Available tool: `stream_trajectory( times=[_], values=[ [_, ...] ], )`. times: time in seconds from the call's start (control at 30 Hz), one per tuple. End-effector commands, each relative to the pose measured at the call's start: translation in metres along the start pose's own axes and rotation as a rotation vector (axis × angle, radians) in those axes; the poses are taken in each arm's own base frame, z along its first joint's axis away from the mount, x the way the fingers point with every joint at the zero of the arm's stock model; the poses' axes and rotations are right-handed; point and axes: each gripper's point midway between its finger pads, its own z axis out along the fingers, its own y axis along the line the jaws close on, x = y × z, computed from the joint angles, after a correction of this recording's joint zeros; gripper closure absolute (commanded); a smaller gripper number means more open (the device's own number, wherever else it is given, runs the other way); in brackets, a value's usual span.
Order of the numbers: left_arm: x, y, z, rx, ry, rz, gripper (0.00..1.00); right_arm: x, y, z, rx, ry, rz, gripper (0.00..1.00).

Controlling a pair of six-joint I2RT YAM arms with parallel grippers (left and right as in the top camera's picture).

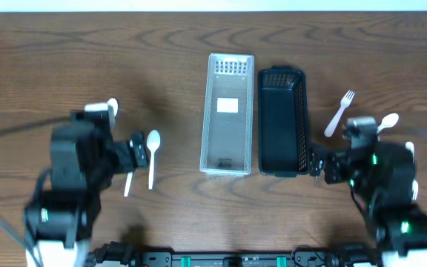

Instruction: Pack container

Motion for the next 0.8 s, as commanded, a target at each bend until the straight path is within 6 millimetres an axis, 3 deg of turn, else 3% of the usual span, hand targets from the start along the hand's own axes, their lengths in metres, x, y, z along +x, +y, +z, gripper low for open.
stream_trajectory(
  times=[0.0, 0.13, 0.17, 0.2, 0.23, 0.27, 0.37, 0.43, 0.53, 0.57, 0.77],
  values=[
    [-0.017, -0.004, 0.006, -0.012, 0.113, -0.017, 0.02, -0.018, 0.012, 0.007, -0.053, 0.122, -0.029, 0.01],
    [-0.023, -0.017, 0.024, 0.024, 0.214, -0.015, 0.02, -0.035, 0.036, 0.018, -0.190, 0.210, 0.011, 0.01],
    [-0.026, -0.027, 0.031, 0.081, 0.220, -0.017, 0.02, -0.041, 0.043, 0.023, -0.237, 0.208, 0.014, 0.10],
    [-0.027, -0.036, 0.036, 0.129, 0.226, -0.022, 0.02, -0.044, 0.046, 0.027, -0.253, 0.211, 0.016, 0.37],
    [-0.030, -0.044, 0.041, 0.172, 0.230, -0.025, 0.02, -0.045, 0.045, 0.031, -0.254, 0.217, 0.018, 0.58],
    [-0.031, -0.051, 0.046, 0.211, 0.237, -0.030, 0.00, -0.044, 0.045, 0.035, -0.253, 0.228, 0.022, 0.68],
    [-0.028, -0.058, 0.062, 0.243, 0.278, -0.054, 0.46, -0.037, 0.038, 0.049, -0.224, 0.274, 0.032, 0.88],
    [-0.021, -0.059, 0.072, 0.236, 0.322, -0.051, 0.61, -0.028, 0.029, 0.058, -0.180, 0.315, 0.038, 0.97],
    [-0.008, -0.059, 0.087, 0.194, 0.382, -0.028, 0.88, -0.018, 0.015, 0.068, -0.109, 0.361, 0.038, 0.99],
    [-0.003, -0.057, 0.092, 0.161, 0.399, -0.011, 0.93, -0.015, 0.011, 0.072, -0.084, 0.375, 0.037, 0.99],
    [0.023, -0.058, 0.124, 0.026, 0.482, 0.116, 0.94, 0.006, -0.019, 0.089, 0.074, 0.471, 0.047, 0.99]
  ],
)
